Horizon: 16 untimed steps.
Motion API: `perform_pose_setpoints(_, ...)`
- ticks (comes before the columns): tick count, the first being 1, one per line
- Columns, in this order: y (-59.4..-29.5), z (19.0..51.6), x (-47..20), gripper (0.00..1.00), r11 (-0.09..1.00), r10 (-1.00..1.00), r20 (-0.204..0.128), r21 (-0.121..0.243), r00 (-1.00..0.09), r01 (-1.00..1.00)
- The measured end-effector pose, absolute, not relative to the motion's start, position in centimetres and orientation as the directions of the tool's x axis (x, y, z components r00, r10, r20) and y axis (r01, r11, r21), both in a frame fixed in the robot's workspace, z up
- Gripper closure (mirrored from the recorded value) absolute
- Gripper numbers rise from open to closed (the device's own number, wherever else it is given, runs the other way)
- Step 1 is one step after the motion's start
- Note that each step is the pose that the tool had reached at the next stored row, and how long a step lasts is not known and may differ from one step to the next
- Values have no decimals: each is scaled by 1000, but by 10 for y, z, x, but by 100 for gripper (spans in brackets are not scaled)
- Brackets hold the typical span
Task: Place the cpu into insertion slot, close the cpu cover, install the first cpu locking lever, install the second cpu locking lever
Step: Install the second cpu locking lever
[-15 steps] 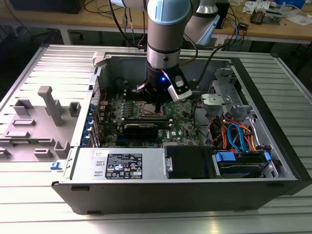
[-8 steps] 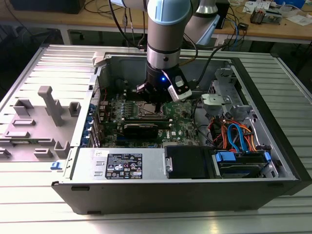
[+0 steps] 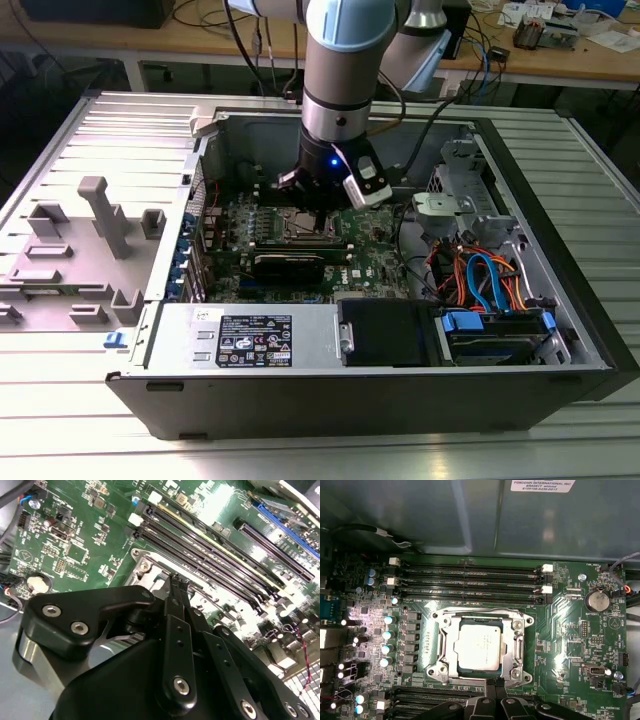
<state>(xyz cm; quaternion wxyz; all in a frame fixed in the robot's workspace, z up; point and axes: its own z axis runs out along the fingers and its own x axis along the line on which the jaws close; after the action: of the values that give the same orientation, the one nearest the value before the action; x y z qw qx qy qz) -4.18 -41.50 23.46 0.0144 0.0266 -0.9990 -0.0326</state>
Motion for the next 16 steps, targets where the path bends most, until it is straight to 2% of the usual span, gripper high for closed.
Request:
perform_pose_setpoints(4, -415, 235, -42, 89, 996, -54, 70, 68, -996, -49)
perform_pose_setpoints(5, -415, 235, -42, 89, 996, -54, 101, 70, -993, -47)
perform_pose_setpoints(7, -415, 235, -42, 89, 996, -54, 128, 71, -990, -45)
perform_pose_setpoints(8, -415, 235, -42, 89, 996, -54, 158, 73, -986, -43)
perform_pose_setpoints(9, -415, 235, -42, 89, 996, -54, 170, 74, -984, -42)
perform_pose_setpoints(16, -420, 235, -41, 89, 994, -59, 178, 99, -982, -42)
